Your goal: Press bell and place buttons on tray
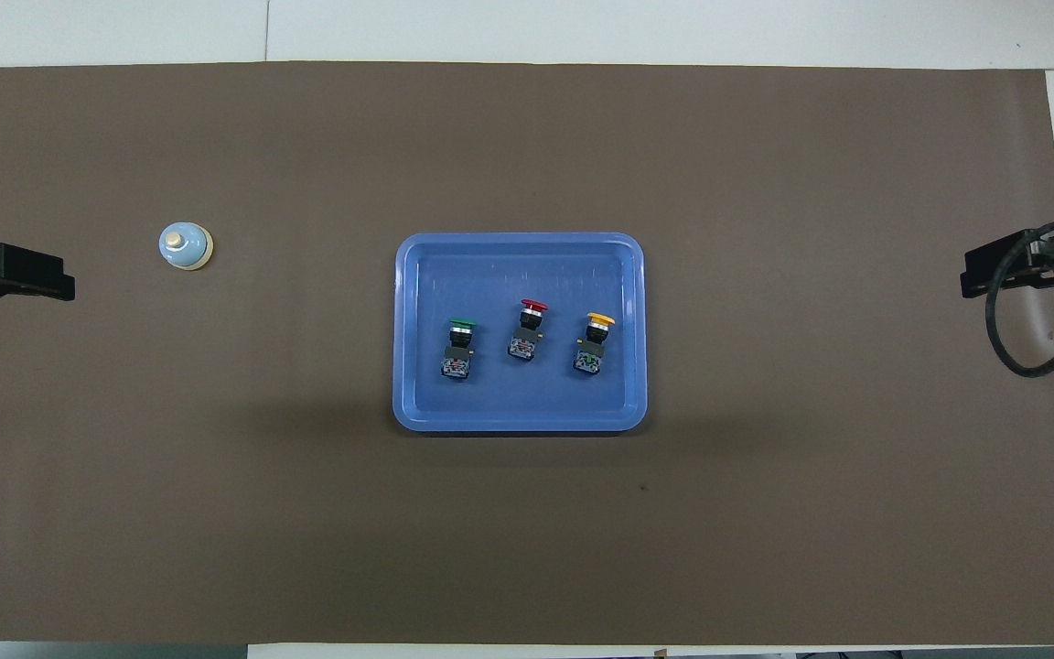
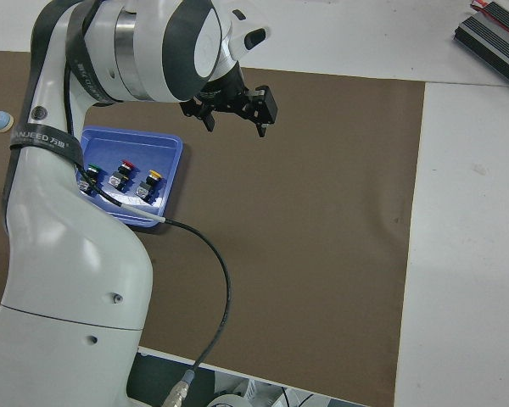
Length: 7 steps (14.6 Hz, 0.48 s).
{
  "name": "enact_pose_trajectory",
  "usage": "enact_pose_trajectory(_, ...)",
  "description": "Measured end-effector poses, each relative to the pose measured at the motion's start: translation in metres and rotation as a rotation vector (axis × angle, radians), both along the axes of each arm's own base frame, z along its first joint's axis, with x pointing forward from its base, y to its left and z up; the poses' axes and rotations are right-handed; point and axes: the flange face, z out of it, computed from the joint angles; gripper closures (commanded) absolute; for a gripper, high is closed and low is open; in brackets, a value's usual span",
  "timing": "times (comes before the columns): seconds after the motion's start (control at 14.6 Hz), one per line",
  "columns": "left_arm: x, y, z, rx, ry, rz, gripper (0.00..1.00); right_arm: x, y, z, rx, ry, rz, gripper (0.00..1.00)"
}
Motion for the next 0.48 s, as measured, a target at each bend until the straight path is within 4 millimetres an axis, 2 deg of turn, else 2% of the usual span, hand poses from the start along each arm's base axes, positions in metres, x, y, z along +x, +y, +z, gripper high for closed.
enact_pose_trajectory(0.48,-0.0044,-0.0028,-0.0047,0.001,0.042,-0.006,0.00,-0.0001,0.0000,0.0000,0.000,0.000,0.000,0.00)
